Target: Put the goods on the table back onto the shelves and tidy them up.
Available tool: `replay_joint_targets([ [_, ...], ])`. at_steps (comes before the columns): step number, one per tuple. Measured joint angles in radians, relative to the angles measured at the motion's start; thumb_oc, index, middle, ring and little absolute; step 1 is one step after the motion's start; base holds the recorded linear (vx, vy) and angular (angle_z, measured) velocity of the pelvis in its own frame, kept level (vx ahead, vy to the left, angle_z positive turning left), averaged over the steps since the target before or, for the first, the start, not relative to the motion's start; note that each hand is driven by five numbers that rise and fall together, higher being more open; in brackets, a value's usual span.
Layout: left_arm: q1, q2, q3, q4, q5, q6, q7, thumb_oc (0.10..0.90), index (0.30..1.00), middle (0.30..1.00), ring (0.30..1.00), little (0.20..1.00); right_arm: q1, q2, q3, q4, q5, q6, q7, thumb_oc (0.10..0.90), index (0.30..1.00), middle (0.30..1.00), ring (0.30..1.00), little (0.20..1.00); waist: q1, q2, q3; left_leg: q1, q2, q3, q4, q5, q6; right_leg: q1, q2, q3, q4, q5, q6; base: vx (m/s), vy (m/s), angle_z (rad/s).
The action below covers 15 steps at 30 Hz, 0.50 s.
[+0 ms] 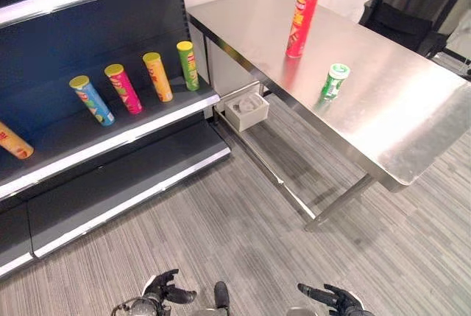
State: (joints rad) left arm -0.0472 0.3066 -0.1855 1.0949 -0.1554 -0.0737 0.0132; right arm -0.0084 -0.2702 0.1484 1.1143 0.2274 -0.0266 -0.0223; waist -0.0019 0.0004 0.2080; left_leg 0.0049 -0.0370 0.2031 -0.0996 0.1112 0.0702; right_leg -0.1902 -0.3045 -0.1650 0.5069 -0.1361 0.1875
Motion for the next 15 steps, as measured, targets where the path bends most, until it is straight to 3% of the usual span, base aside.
replay_joint_targets([
  [1, 0.0, 0.0, -0.001, -0.001, 0.0, 0.0, 0.0, 0.8, 0.9, 0.9, 0.9, 0.9, 0.004, 0.0, 0.001, -0.006, 0.0, 0.001, 0.001, 0.8, 0.9, 0.9, 0.9, 0.9, 0.013, -0.001, 0.001, 0.007, -0.002, 0.011, 0.001, -0.009, -0.003, 0.02, -0.025, -0.06, -0.14, 0.027, -0.003, 0.15, -0.241, -0.15],
  [2, 0.015, 0.003, 0.003, -0.001, -0.001, 0.004, 0.001, 0.8, 0.9, 0.9, 0.9, 0.9, 0.005, 0.005, 0.001, -0.03, 0.0, 0.001, 0.007, 0.8, 0.9, 0.9, 0.9, 0.9, 0.015, -0.005, 0.003, 0.009, -0.004, 0.004, 0.001, -0.025, 0.002, 0.063, -0.042, -0.104, -0.426, 0.122, 0.017, 0.16, -0.257, -0.21],
  [4, 0.017, 0.003, 0.003, 0.014, -0.001, 0.011, 0.002, 0.8, 0.9, 0.9, 0.9, 0.9, -0.008, 0.005, -0.001, -0.023, 0.0, 0.002, 0.007, 0.8, 0.9, 0.9, 0.9, 0.9, 0.016, -0.015, 0.006, 0.003, 0.001, 0.002, 0.001, -0.031, -0.013, 0.078, -0.038, -0.101, -0.605, 0.216, 0.057, 0.15, -0.228, -0.06],
  [5, 0.019, 0.002, 0.002, 0.022, 0.0, 0.013, 0.002, 0.8, 0.9, 0.9, 0.9, 0.9, -0.02, 0.004, -0.001, -0.022, 0.0, 0.003, 0.006, 0.8, 0.9, 0.9, 0.9, 0.9, 0.011, -0.021, 0.013, 0.006, 0.002, -0.001, 0.0, -0.032, -0.021, 0.072, -0.048, -0.104, -0.609, 0.26, 0.058, 0.2, -0.306, 0.32],
  [8, 0.059, 0.008, 0.002, -0.016, 0.001, 0.011, 0.002, 0.8, 0.9, 0.9, 0.9, 0.9, 0.024, 0.016, 0.003, -0.023, -0.001, 0.008, 0.011, 0.8, 0.9, 0.9, 0.9, 0.9, 0.022, -0.087, -0.01, 0.037, 0.009, -0.038, 0.001, -0.044, -0.083, 0.129, -0.033, -0.104, -0.579, 0.299, 0.016, 0.17, -0.317, 0.37],
  [9, 0.069, 0.0, 0.002, -0.015, 0.001, 0.011, 0.001, 0.8, 0.9, 0.9, 0.9, 0.9, 0.034, 0.011, 0.002, -0.016, -0.005, 0.008, 0.013, 0.8, 0.9, 0.9, 0.9, 0.9, 0.019, -0.083, -0.012, 0.045, 0.033, -0.05, 0.001, -0.045, -0.102, 0.151, -0.006, -0.106, -0.592, 0.342, -0.008, 0.12, -0.284, 0.18],
  [10, 0.085, -0.021, 0.003, -0.017, 0.0, 0.011, 0.003, 0.8, 0.9, 0.9, 0.9, 0.9, 0.026, 0.002, 0.0, 0.003, -0.005, 0.007, 0.013, 0.8, 0.9, 0.9, 0.9, 0.9, 0.01, -0.056, -0.016, 0.052, 0.076, -0.058, 0.001, -0.048, -0.125, 0.167, 0.036, -0.121, -0.592, 0.324, -0.021, 0.08, -0.292, 0.07],
  [11, 0.102, -0.033, 0.0, -0.028, -0.002, 0.011, -0.001, 0.8, 0.9, 0.9, 0.9, 0.9, 0.032, -0.005, -0.001, 0.009, -0.006, 0.008, 0.014, 0.8, 0.9, 0.9, 0.9, 0.9, 0.016, -0.039, -0.026, 0.062, 0.137, -0.06, 0.005, -0.038, -0.149, 0.181, 0.1, -0.128, -0.601, 0.306, -0.06, 0.06, -0.285, -0.01],
  [12, 0.106, -0.037, 0.0, -0.04, -0.002, 0.011, 0.0, 0.8, 0.9, 0.9, 0.9, 0.9, 0.029, -0.011, 0.0, 0.008, -0.005, 0.008, 0.014, 0.8, 0.9, 0.9, 0.9, 0.9, 0.015, -0.029, -0.03, 0.056, 0.161, -0.06, 0.015, -0.035, -0.157, 0.181, 0.125, -0.132, -0.6, 0.296, -0.07, 0.07, -0.37, -0.06],
  [15, 0.086, -0.045, -0.011, -0.087, -0.005, 0.011, -0.003, 0.8, 0.9, 0.9, 0.9, 0.9, 0.033, -0.04, -0.003, -0.026, -0.002, 0.007, 0.012, 0.8, 0.9, 0.9, 0.9, 0.9, 0.01, -0.024, -0.016, 0.008, 0.228, -0.093, 0.117, -0.024, -0.203, 0.201, 0.185, -0.158, -0.601, 0.271, -0.116, 0.03, -0.193, 0.1],
])
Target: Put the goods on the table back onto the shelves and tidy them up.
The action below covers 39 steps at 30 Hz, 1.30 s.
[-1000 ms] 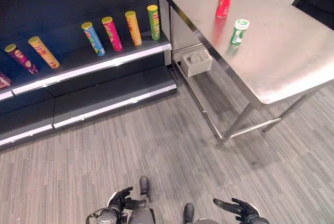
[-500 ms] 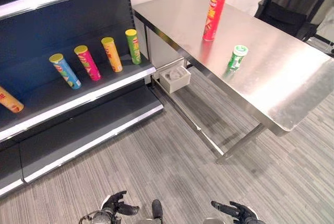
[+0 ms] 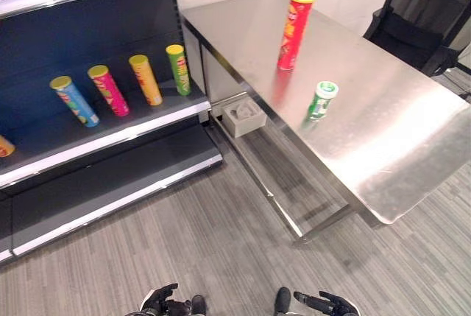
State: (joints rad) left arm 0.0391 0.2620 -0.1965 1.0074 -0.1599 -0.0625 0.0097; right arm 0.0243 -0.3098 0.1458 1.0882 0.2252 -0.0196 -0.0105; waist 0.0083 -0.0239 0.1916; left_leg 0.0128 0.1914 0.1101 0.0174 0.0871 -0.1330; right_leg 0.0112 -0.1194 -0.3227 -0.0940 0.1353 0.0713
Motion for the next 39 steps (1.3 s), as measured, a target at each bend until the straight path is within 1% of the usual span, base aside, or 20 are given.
replay_joint_targets([
  [4, -0.04, -0.02, 0.001, -0.037, -0.018, -0.005, 0.001, 0.8, 0.9, 0.9, 0.9, 0.9, -0.002, -0.021, -0.004, -0.002, 0.018, -0.005, -0.008, 0.8, 0.9, 0.9, 0.9, 0.9, -0.021, -0.004, 0.025, -0.067, 0.034, -0.006, 0.133, 0.042, -0.051, 0.046, 0.027, -0.045, -0.007, -0.048, -0.035, 0.04, -0.066, 0.36],
  [7, -0.07, -0.042, -0.018, -0.03, -0.032, -0.003, -0.003, 0.8, 0.9, 0.9, 0.9, 0.9, -0.015, -0.055, -0.017, 0.0, 0.025, -0.009, -0.015, 0.8, 0.9, 0.9, 0.9, 0.9, -0.024, 0.015, 0.044, -0.09, 0.017, -0.019, 0.105, 0.03, -0.064, 0.051, 0.03, -0.05, -0.008, -0.067, -0.054, 0.07, 0.042, 0.22],
  [8, -0.081, -0.044, -0.037, -0.022, -0.032, -0.003, -0.004, 0.8, 0.9, 0.9, 0.9, 0.9, -0.016, -0.066, -0.027, 0.005, 0.026, -0.008, -0.015, 0.8, 0.9, 0.9, 0.9, 0.9, -0.022, 0.022, 0.053, -0.092, -0.003, -0.026, 0.052, 0.028, -0.06, 0.048, 0.025, -0.053, -0.008, -0.067, -0.054, 0.09, 0.087, 0.02],
  [10, -0.063, -0.041, -0.038, -0.024, -0.033, 0.005, -0.003, 0.8, 0.9, 0.9, 0.9, 0.9, -0.024, -0.075, -0.028, 0.017, 0.026, -0.006, -0.016, 0.8, 0.9, 0.9, 0.9, 0.9, -0.025, 0.059, 0.05, -0.058, -0.006, -0.025, -0.094, 0.032, -0.053, 0.042, 0.043, -0.038, -0.008, -0.066, -0.048, 0.13, 0.137, -0.28],
  [12, -0.052, -0.043, -0.038, -0.01, -0.031, 0.006, -0.004, 0.8, 0.9, 0.9, 0.9, 0.9, -0.018, -0.063, -0.054, 0.024, 0.029, -0.013, -0.016, 0.8, 0.9, 0.9, 0.9, 0.9, -0.032, 0.071, 0.048, -0.025, -0.015, -0.004, -0.114, 0.029, -0.046, 0.054, 0.043, -0.022, -0.008, -0.066, -0.035, 0.14, 0.176, -0.34],
  [13, -0.039, -0.048, -0.038, 0.001, -0.031, 0.005, -0.005, 0.8, 0.9, 0.9, 0.9, 0.9, -0.009, -0.062, -0.07, 0.028, 0.031, -0.015, -0.015, 0.8, 0.9, 0.9, 0.9, 0.9, -0.043, 0.09, 0.033, -0.007, -0.014, -0.001, -0.113, 0.021, -0.033, 0.06, 0.049, -0.019, -0.007, -0.069, -0.023, 0.14, 0.201, -0.27],
  [14, -0.042, -0.05, -0.033, 0.02, -0.029, 0.005, -0.002, 0.8, 0.9, 0.9, 0.9, 0.9, 0.005, -0.05, -0.092, 0.044, 0.039, -0.019, -0.02, 0.8, 0.9, 0.9, 0.9, 0.9, -0.051, 0.092, 0.027, 0.014, -0.033, 0.012, -0.112, 0.042, 0.009, 0.074, 0.033, 0.002, -0.007, -0.072, -0.007, 0.09, 0.136, -0.5],
  [15, -0.031, -0.041, -0.015, 0.041, -0.029, 0.003, -0.001, 0.8, 0.9, 0.9, 0.9, 0.9, 0.007, -0.024, -0.128, 0.083, 0.055, -0.016, -0.019, 0.8, 0.9, 0.9, 0.9, 0.9, -0.049, 0.066, 0.011, 0.034, -0.061, 0.049, -0.111, 0.025, 0.035, 0.074, 0.003, 0.033, -0.007, -0.063, 0.021, 0.09, 0.128, -0.5],
  [17, -0.024, -0.01, -0.002, 0.042, -0.028, 0.003, 0.0, 0.8, 0.9, 0.9, 0.9, 0.9, 0.039, -0.007, -0.157, 0.082, 0.081, -0.005, -0.019, 0.8, 0.9, 0.9, 0.9, 0.9, -0.063, 0.037, -0.003, 0.037, -0.091, 0.061, -0.111, 0.015, 0.05, 0.069, -0.027, 0.044, -0.006, -0.053, 0.034, 0.08, 0.116, -0.27],
  [20, 0.006, 0.027, 0.09, 0.045, -0.03, 0.003, 0.0, 0.8, 0.9, 0.9, 0.9, 0.9, 0.069, -0.006, -0.36, 0.054, 0.149, 0.008, -0.023, 0.8, 0.9, 0.9, 0.9, 0.9, -0.076, 0.011, -0.019, 0.053, -0.111, 0.096, -0.11, 0.003, 0.068, 0.065, -0.047, 0.074, 0.0, -0.05, 0.04, 0.07, 0.086, -0.28],
  [24, 0.032, 0.048, 0.133, 0.043, -0.023, 0.002, 0.002, 0.8, 0.9, 0.9, 0.9, 0.9, 0.185, -0.148, -0.59, -0.244, 0.196, 0.018, -0.105, 0.8, 0.9, 0.9, 0.9, 0.9, -0.085, 0.019, -0.032, 0.081, -0.122, 0.112, -0.112, -0.017, 0.072, 0.081, -0.059, 0.093, 0.0, -0.049, 0.054, 0.06, 0.075, -0.17],
  [26, 0.057, 0.025, 0.146, 0.043, -0.011, 0.002, 0.002, 0.8, 0.9, 0.9, 0.9, 0.9, 0.229, -0.223, -0.692, -0.504, 0.2, 0.028, -0.143, 0.8, 0.9, 0.9, 0.9, 0.9, -0.097, 0.027, -0.038, 0.086, -0.122, 0.118, -0.116, -0.018, 0.071, 0.081, -0.059, 0.104, -0.001, -0.048, 0.057, 0.02, 0.026, -0.12],
  [27, 0.079, 0.004, 0.151, 0.045, 0.003, 0.002, 0.002, 0.8, 0.9, 0.9, 0.9, 0.9, 0.241, -0.265, -0.731, -0.657, 0.201, 0.009, -0.17, 0.8, 0.9, 0.9, 0.9, 0.9, -0.111, 0.039, -0.045, 0.087, -0.122, 0.122, -0.116, -0.019, 0.07, 0.081, -0.06, 0.107, -0.001, -0.047, 0.059, 0.02, 0.0, -0.16],
  [28, 0.1, -0.015, 0.147, 0.047, 0.006, 0.003, -0.001, 0.8, 0.9, 0.9, 0.9, 0.9, 0.235, -0.332, -0.744, -0.762, 0.2, -0.082, -0.189, 0.8, 0.9, 0.9, 0.9, 0.9, -0.122, 0.039, -0.051, 0.088, -0.116, 0.129, -0.116, -0.02, 0.068, 0.082, -0.054, 0.114, -0.007, -0.049, 0.061, 0.03, -0.014, -0.1],
  [29, 0.101, -0.018, 0.137, 0.053, 0.006, 0.003, -0.002, 0.8, 0.9, 0.9, 0.9, 0.9, 0.216, -0.358, -0.744, -0.777, 0.2, -0.119, -0.191, 0.8, 0.9, 0.9, 0.9, 0.9, -0.123, 0.031, -0.056, 0.088, -0.111, 0.127, -0.116, -0.021, 0.066, 0.079, -0.049, 0.113, -0.007, -0.055, 0.067, 0.02, -0.022, -0.05],
  [31, 0.112, -0.024, 0.129, 0.045, 0.008, 0.003, -0.012, 0.8, 0.9, 0.9, 0.9, 0.9, 0.172, -0.422, -0.73, -0.849, 0.199, -0.081, -0.19, 0.8, 0.9, 0.9, 0.9, 0.9, -0.105, 0.019, -0.064, 0.081, -0.102, 0.128, -0.116, -0.022, 0.06, 0.077, -0.041, 0.113, -0.007, -0.053, 0.062, 0.0, -0.006, -0.02],
  [32, 0.123, -0.024, 0.11, 0.03, 0.009, 0.002, -0.023, 0.8, 0.9, 0.9, 0.9, 0.9, 0.171, -0.495, -0.692, -0.916, 0.195, -0.085, -0.185, 0.8, 0.9, 0.9, 0.9, 0.9, -0.105, 0.02, -0.066, 0.078, -0.1, 0.127, -0.116, -0.022, 0.059, 0.074, -0.04, 0.114, -0.007, -0.051, 0.06, 0.0, 0.0, 0.0],
  [33, 0.126, -0.025, 0.099, 0.031, 0.011, 0.001, -0.027, 0.8, 0.9, 0.9, 0.9, 0.9, 0.162, -0.542, -0.665, -0.957, 0.184, -0.131, -0.155, 0.8, 0.9, 0.9, 0.9, 0.9, -0.106, 0.021, -0.073, 0.074, -0.098, 0.125, -0.116, -0.022, 0.059, 0.065, -0.039, 0.112, -0.007, -0.051, 0.06, 0.01, -0.015, 0.11],
  [34, 0.125, -0.024, 0.1, 0.03, 0.013, -0.001, -0.027, 0.8, 0.9, 0.9, 0.9, 0.9, 0.121, -0.547, -0.639, -0.987, 0.173, -0.17, -0.125, 0.8, 0.9, 0.9, 0.9, 0.9, -0.086, 0.014, -0.091, 0.067, -0.093, 0.125, -0.115, -0.017, 0.054, 0.06, -0.035, 0.109, -0.007, -0.05, 0.056, 0.02, -0.035, 0.08],
  [39, 0.136, -0.015, 0.085, -0.013, 0.013, -0.007, -0.042, 0.8, 0.9, 0.9, 0.9, 0.9, 0.0, -0.545, -0.407, -0.98, 0.172, -0.173, -0.045, 0.8, 0.9, 0.9, 0.9, 0.9, -0.024, -0.01, -0.111, 0.052, -0.091, 0.108, -0.115, -0.008, 0.051, 0.064, -0.035, 0.085, -0.007, -0.046, 0.057, 0.01, -0.039, 0.16],
])
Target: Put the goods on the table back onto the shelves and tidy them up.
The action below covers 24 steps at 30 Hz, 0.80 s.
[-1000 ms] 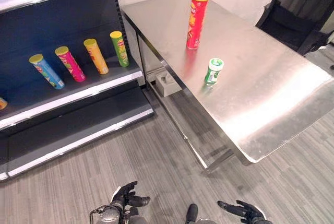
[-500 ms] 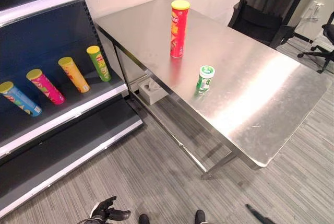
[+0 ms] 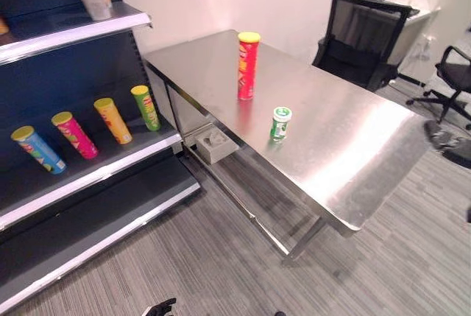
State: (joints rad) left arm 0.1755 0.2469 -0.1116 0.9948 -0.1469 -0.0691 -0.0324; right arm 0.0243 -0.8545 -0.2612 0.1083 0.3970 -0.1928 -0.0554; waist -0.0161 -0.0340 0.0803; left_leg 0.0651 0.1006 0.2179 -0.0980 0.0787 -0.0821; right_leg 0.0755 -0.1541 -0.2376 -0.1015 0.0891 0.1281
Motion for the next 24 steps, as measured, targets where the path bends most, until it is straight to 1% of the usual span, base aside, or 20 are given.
replay_joint_targets([
  [1, -0.003, 0.003, -0.003, -0.015, 0.0, -0.001, -0.002, 0.8, 0.9, 0.9, 0.9, 0.9, -0.003, -0.001, 0.052, 0.005, -0.005, 0.011, 0.021, 0.8, 0.9, 0.9, 0.9, 0.9, 0.006, 0.0, 0.0, -0.005, -0.002, -0.01, 0.004, 0.007, 0.004, -0.005, 0.0, -0.008, 0.0, -0.003, 0.002, 0.01, -0.039, 0.3],
  [2, 0.006, 0.002, -0.002, -0.016, -0.001, -0.003, -0.002, 0.8, 0.9, 0.9, 0.9, 0.9, -0.01, 0.0, 0.08, 0.008, -0.006, 0.012, 0.035, 0.8, 0.9, 0.9, 0.9, 0.9, 0.023, 0.004, 0.001, -0.012, -0.002, -0.014, 0.004, 0.01, 0.008, -0.002, -0.001, -0.015, 0.0, -0.004, 0.003, 0.02, -0.052, 0.18],
  [3, 0.006, 0.001, -0.002, -0.019, -0.008, -0.008, -0.002, 0.8, 0.9, 0.9, 0.9, 0.9, -0.024, 0.002, 0.115, 0.02, -0.006, 0.018, 0.046, 0.8, 0.9, 0.9, 0.9, 0.9, 0.029, 0.007, 0.005, -0.013, -0.002, -0.012, 0.005, 0.015, 0.008, -0.005, -0.001, -0.015, 0.0, 0.001, -0.003, 0.01, -0.036, 0.06],
  [6, 0.007, 0.003, -0.003, -0.028, -0.008, -0.013, -0.003, 0.8, 0.9, 0.9, 0.9, 0.9, -0.068, 0.001, 0.212, 0.107, -0.023, 0.049, 0.064, 0.8, 0.9, 0.9, 0.9, 0.9, 0.041, 0.019, 0.014, -0.018, -0.002, -0.03, 0.005, 0.02, 0.007, 0.0, 0.0, -0.034, 0.0, -0.001, -0.002, 0.01, -0.04, 0.15],
  [9, -0.002, 0.003, -0.001, -0.033, -0.009, -0.014, -0.003, 0.8, 0.9, 0.9, 0.9, 0.9, -0.102, 0.001, 0.222, 0.165, -0.023, 0.061, 0.07, 0.8, 0.9, 0.9, 0.9, 0.9, 0.054, 0.036, 0.039, -0.022, -0.002, -0.034, 0.005, 0.02, 0.007, -0.001, 0.0, -0.036, 0.0, -0.003, 0.0, 0.01, -0.037, 0.04],
  [10, -0.003, 0.003, -0.001, -0.033, -0.009, -0.015, -0.003, 0.8, 0.9, 0.9, 0.9, 0.9, -0.129, 0.001, 0.228, 0.194, -0.023, 0.063, 0.069, 0.8, 0.9, 0.9, 0.9, 0.9, 0.053, 0.039, 0.048, -0.022, -0.002, -0.035, 0.005, 0.02, 0.007, -0.001, 0.0, -0.037, 0.0, -0.003, 0.0, 0.0, -0.045, 0.03],
  [11, -0.006, 0.003, -0.001, -0.034, -0.01, -0.021, -0.002, 0.8, 0.9, 0.9, 0.9, 0.9, -0.175, 0.001, 0.239, 0.239, -0.027, 0.07, 0.052, 0.8, 0.9, 0.9, 0.9, 0.9, 0.054, 0.047, 0.069, -0.025, -0.002, -0.039, 0.005, 0.021, 0.006, -0.002, 0.0, -0.041, 0.0, -0.004, 0.001, 0.01, -0.045, 0.04],
  [12, -0.012, 0.003, -0.001, -0.033, -0.011, -0.023, -0.003, 0.8, 0.9, 0.9, 0.9, 0.9, -0.188, 0.001, 0.239, 0.254, -0.027, 0.073, 0.045, 0.8, 0.9, 0.9, 0.9, 0.9, 0.05, 0.047, 0.075, -0.029, -0.002, -0.04, 0.005, 0.022, 0.004, -0.005, 0.001, -0.042, 0.0, -0.004, 0.001, -0.02, -0.044, 0.13],
  [13, -0.017, 0.004, -0.001, -0.033, -0.013, -0.025, -0.001, 0.8, 0.9, 0.9, 0.9, 0.9, -0.234, 0.002, 0.254, 0.283, -0.041, 0.07, 0.016, 0.8, 0.9, 0.9, 0.9, 0.9, 0.053, 0.05, 0.078, -0.051, -0.001, -0.052, 0.005, 0.028, 0.001, -0.021, 0.001, -0.055, 0.0, -0.004, 0.001, -0.02, -0.034, 0.2],
  [15, -0.027, 0.004, -0.001, -0.034, -0.019, -0.029, 0.0, 0.8, 0.9, 0.9, 0.9, 0.9, -0.299, 0.002, 0.272, 0.317, -0.043, 0.071, 0.003, 0.8, 0.9, 0.9, 0.9, 0.9, 0.057, 0.054, 0.099, -0.064, -0.001, -0.064, 0.005, 0.033, 0.001, -0.027, 0.003, -0.062, 0.0, -0.003, -0.001, -0.03, -0.028, 0.18],
  [16, -0.028, 0.004, -0.001, -0.035, -0.021, -0.035, 0.0, 0.8, 0.9, 0.9, 0.9, 0.9, -0.318, 0.002, 0.278, 0.323, -0.044, 0.072, -0.005, 0.8, 0.9, 0.9, 0.9, 0.9, 0.058, 0.055, 0.099, -0.074, 0.0, -0.065, 0.005, 0.034, 0.0, -0.035, 0.004, -0.063, 0.0, -0.003, -0.001, -0.02, -0.016, 0.08],
  [17, -0.029, 0.004, -0.001, -0.036, -0.03, -0.036, 0.001, 0.8, 0.9, 0.9, 0.9, 0.9, -0.353, 0.002, 0.295, 0.329, -0.043, 0.071, -0.014, 0.8, 0.9, 0.9, 0.9, 0.9, 0.064, 0.059, 0.103, -0.088, 0.0, -0.067, 0.005, 0.038, 0.002, -0.047, 0.004, -0.066, 0.0, -0.001, -0.004, 0.0, 0.0, 0.0],
  [18, -0.032, 0.004, -0.002, -0.039, -0.044, -0.036, 0.002, 0.8, 0.9, 0.9, 0.9, 0.9, -0.404, 0.001, 0.326, 0.356, -0.044, 0.071, -0.02, 0.8, 0.9, 0.9, 0.9, 0.9, 0.06, 0.059, 0.113, -0.091, 0.0, -0.067, 0.005, 0.039, 0.002, -0.052, 0.004, -0.066, 0.0, 0.001, -0.006, 0.0, -0.012, 0.04],
  [22, -0.036, 0.004, -0.003, -0.056, -0.049, -0.036, 0.005, 0.8, 0.9, 0.9, 0.9, 0.9, -0.491, 0.0, 0.373, 0.385, -0.043, 0.069, -0.039, 0.8, 0.9, 0.9, 0.9, 0.9, 0.069, 0.067, 0.131, -0.105, 0.0, -0.089, 0.006, 0.041, 0.001, -0.052, 0.006, -0.087, 0.0, -0.001, -0.005, 0.01, -0.005, 0.13],
  [23, -0.038, 0.004, -0.002, -0.055, -0.05, -0.037, 0.006, 0.8, 0.9, 0.9, 0.9, 0.9, -0.503, 0.0, 0.374, 0.394, -0.043, 0.069, -0.04, 0.8, 0.9, 0.9, 0.9, 0.9, 0.085, 0.068, 0.134, -0.106, 0.0, -0.091, 0.006, 0.041, 0.001, -0.052, 0.007, -0.09, 0.001, -0.001, -0.005, 0.02, -0.002, 0.09],
  [24, -0.038, 0.004, -0.003, -0.057, -0.05, -0.038, 0.006, 0.8, 0.9, 0.9, 0.9, 0.9, -0.517, 0.0, 0.378, 0.404, -0.043, 0.069, -0.04, 0.8, 0.9, 0.9, 0.9, 0.9, 0.088, 0.068, 0.135, -0.107, 0.0, -0.092, 0.006, 0.041, 0.001, -0.052, 0.007, -0.09, 0.001, -0.001, -0.005, 0.01, 0.001, 0.06],
])
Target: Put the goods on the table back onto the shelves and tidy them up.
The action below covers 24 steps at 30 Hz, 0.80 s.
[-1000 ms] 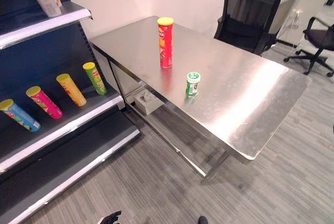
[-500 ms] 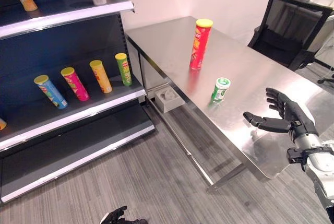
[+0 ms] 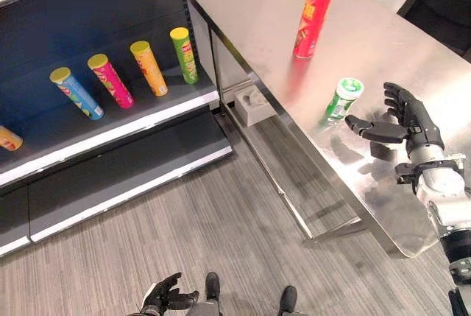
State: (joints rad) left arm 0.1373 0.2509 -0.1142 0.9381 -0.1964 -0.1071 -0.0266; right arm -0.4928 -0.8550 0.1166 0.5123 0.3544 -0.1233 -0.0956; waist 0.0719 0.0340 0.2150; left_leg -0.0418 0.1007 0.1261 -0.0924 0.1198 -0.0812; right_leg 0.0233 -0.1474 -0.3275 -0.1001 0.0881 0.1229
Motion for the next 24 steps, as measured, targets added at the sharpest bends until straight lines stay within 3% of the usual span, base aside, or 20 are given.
replay_joint_targets([
  [11, 0.0, 0.01, 0.001, -0.007, 0.0, -0.001, 0.005, 0.8, 0.9, 0.9, 0.9, 0.9, -0.109, 0.0, 0.087, 0.106, -0.002, 0.005, -0.02, 0.8, 0.9, 0.9, 0.9, 0.9, 0.03, -0.004, 0.003, -0.013, 0.0, -0.032, 0.0, 0.011, -0.005, 0.007, 0.002, -0.029, 0.005, -0.002, 0.0, 0.01, 0.003, 0.08],
  [12, 0.0, 0.01, 0.001, -0.004, 0.0, 0.001, 0.019, 0.8, 0.9, 0.9, 0.9, 0.9, -0.111, 0.0, 0.09, 0.108, -0.007, 0.005, -0.02, 0.428, 0.342, 0.342, 0.342, 0.342, 0.034, -0.006, 0.004, -0.016, -0.001, -0.037, 0.0, 0.013, -0.004, 0.007, 0.002, -0.033, 0.005, -0.002, 0.0, 0.01, 0.009, 0.07],
  [13, 0.0, 0.012, 0.001, -0.001, 0.0, 0.002, 0.022, 0.8, 0.9, 0.9, 0.9, 0.9, -0.112, 0.0, 0.092, 0.107, -0.017, 0.006, -0.02, 0.4, 0.3, 0.3, 0.3, 0.3, 0.035, -0.007, 0.005, -0.016, -0.001, -0.038, 0.0, 0.013, -0.004, 0.007, 0.002, -0.035, 0.005, -0.002, 0.0, 0.0, 0.01, 0.08],
  [23, 0.004, 0.021, 0.0, 0.006, 0.001, 0.005, 0.036, 0.8, 0.9, 0.9, 0.9, 0.9, -0.117, -0.004, 0.09, 0.103, -0.078, 0.017, -0.029, 0.4, 0.3, 0.3, 0.3, 0.3, 0.036, -0.022, 0.013, -0.015, -0.002, -0.054, 0.0, 0.017, -0.004, 0.018, 0.003, -0.052, 0.006, -0.002, 0.0, 0.0, 0.004, 0.05],
  [24, 0.006, 0.021, 0.001, 0.006, 0.003, 0.006, 0.039, 0.8, 0.9, 0.9, 0.9, 0.9, -0.06, -0.005, 0.051, 0.037, -0.087, 0.027, -0.027, 0.4, 0.3, 0.3, 0.3, 0.3, 0.037, -0.023, 0.013, -0.013, -0.002, -0.058, 0.0, 0.017, -0.004, 0.024, 0.003, -0.053, 0.006, -0.002, 0.0, 0.0, 0.003, 0.04],
])
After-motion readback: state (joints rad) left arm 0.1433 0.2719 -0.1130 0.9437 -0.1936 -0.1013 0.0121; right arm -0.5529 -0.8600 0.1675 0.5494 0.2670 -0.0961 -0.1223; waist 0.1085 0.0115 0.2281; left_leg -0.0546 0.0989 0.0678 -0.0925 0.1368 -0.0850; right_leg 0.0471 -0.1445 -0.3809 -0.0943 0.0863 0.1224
